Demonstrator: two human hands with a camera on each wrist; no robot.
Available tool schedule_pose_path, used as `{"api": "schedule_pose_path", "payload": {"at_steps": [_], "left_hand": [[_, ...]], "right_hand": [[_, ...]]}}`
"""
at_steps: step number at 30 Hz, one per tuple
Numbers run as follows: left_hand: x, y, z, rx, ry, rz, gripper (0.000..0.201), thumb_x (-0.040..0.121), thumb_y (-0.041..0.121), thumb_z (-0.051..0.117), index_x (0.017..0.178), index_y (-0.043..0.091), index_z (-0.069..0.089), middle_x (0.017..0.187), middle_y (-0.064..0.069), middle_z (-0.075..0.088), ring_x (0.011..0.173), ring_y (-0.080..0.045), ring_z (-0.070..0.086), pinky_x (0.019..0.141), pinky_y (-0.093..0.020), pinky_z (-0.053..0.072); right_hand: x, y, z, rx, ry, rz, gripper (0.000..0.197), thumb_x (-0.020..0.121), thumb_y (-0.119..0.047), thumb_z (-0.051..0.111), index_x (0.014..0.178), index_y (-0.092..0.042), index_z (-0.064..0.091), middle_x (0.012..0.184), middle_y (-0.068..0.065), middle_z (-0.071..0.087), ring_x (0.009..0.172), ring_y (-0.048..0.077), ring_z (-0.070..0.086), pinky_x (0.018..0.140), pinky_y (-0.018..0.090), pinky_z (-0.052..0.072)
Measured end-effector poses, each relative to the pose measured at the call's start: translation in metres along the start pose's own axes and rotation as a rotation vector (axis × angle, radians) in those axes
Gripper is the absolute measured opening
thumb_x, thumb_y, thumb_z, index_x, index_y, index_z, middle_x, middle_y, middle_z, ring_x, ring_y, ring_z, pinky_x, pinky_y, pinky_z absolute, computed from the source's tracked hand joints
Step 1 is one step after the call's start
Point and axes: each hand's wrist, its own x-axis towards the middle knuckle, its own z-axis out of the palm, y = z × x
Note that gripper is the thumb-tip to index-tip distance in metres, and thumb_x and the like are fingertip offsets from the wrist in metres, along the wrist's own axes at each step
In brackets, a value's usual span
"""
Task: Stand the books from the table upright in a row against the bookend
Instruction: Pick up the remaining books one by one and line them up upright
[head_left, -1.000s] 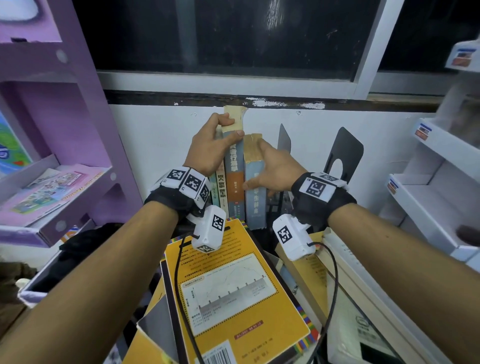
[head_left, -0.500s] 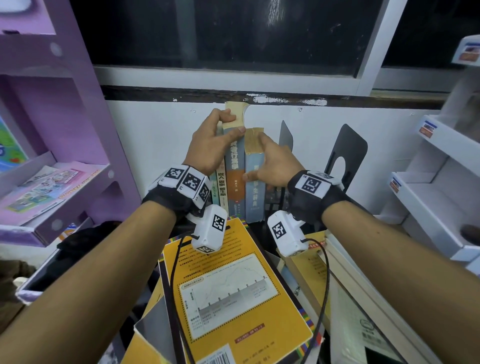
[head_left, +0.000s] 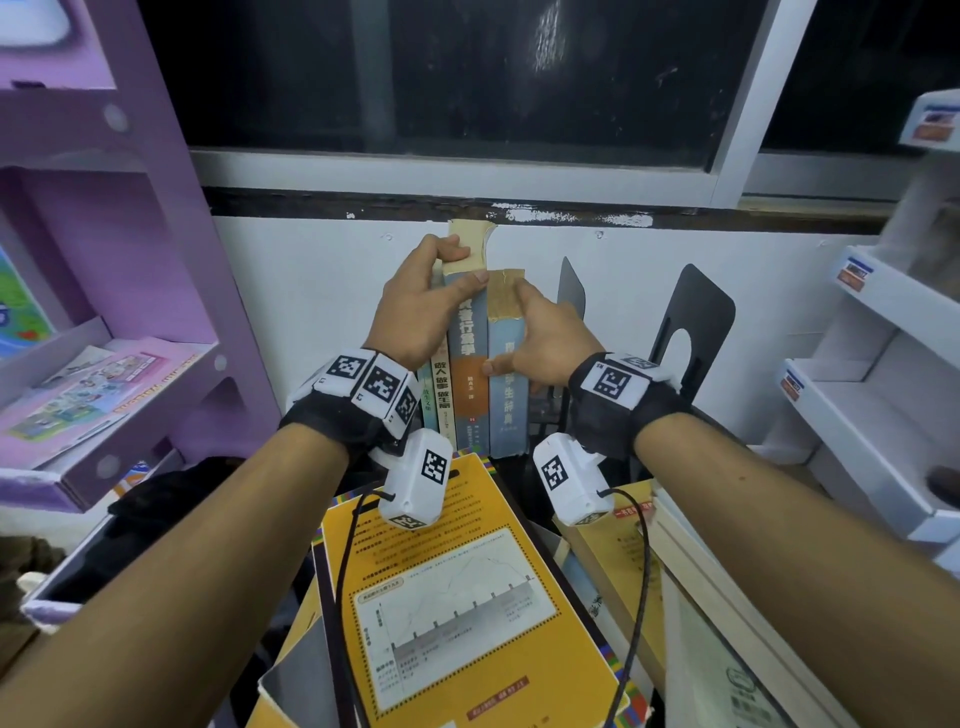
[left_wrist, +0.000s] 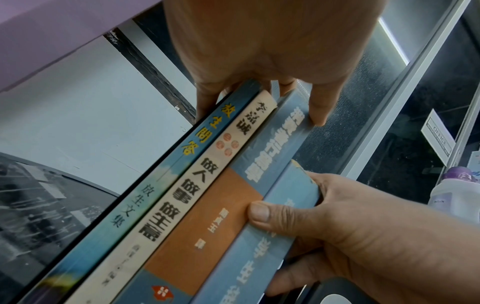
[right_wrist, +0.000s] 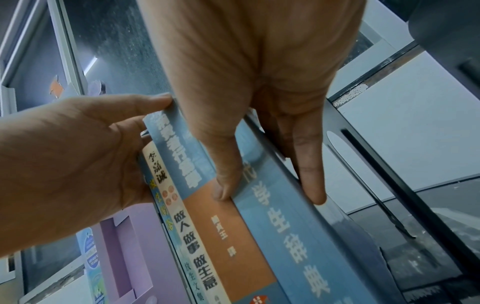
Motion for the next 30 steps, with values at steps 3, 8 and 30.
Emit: {"api": "schedule_pose_path", "payload": {"at_steps": [3, 8, 30], "left_hand": [[0.000, 0.000, 0.001, 0.007, 0.002, 0.009, 0.021, 0.088, 0.032, 0.065, 0.103, 0.022, 0.055, 0.138, 0.007, 0.051, 0.120, -0.012, 0.051, 0.097, -0.028, 0.042], [-0.001, 0.002, 0.000, 0.039, -0.005, 0.010, 0.022, 0.088, 0.036, 0.064, 0.105, 0.024, 0.055, 0.140, 0.007, 0.050, 0.121, -0.013, 0.051, 0.102, -0.036, 0.042], [-0.041, 0.042, -0.017, 0.191, -0.099, -0.112, 0.041, 0.092, 0.025, 0.058, 0.132, 0.025, 0.051, 0.137, -0.004, 0.051, 0.121, -0.025, 0.052, 0.103, -0.047, 0.043]], "right_hand": [[0.001, 0.001, 0.000, 0.003, 0.006, -0.005, 0.090, 0.064, -0.038, 0.087, 0.135, -0.021, 0.035, 0.117, 0.009, 0.060, 0.106, 0.029, 0.058, 0.089, 0.037, 0.051], [-0.004, 0.000, -0.001, 0.019, 0.024, 0.001, 0.097, 0.064, -0.036, 0.087, 0.139, -0.022, 0.028, 0.119, 0.009, 0.060, 0.107, 0.029, 0.058, 0.091, 0.036, 0.050], [-0.055, -0.019, -0.045, 0.050, -0.131, 0.057, 0.075, 0.082, -0.036, 0.072, 0.144, -0.016, 0.035, 0.137, 0.008, 0.051, 0.112, 0.026, 0.057, 0.083, 0.041, 0.057]]}}
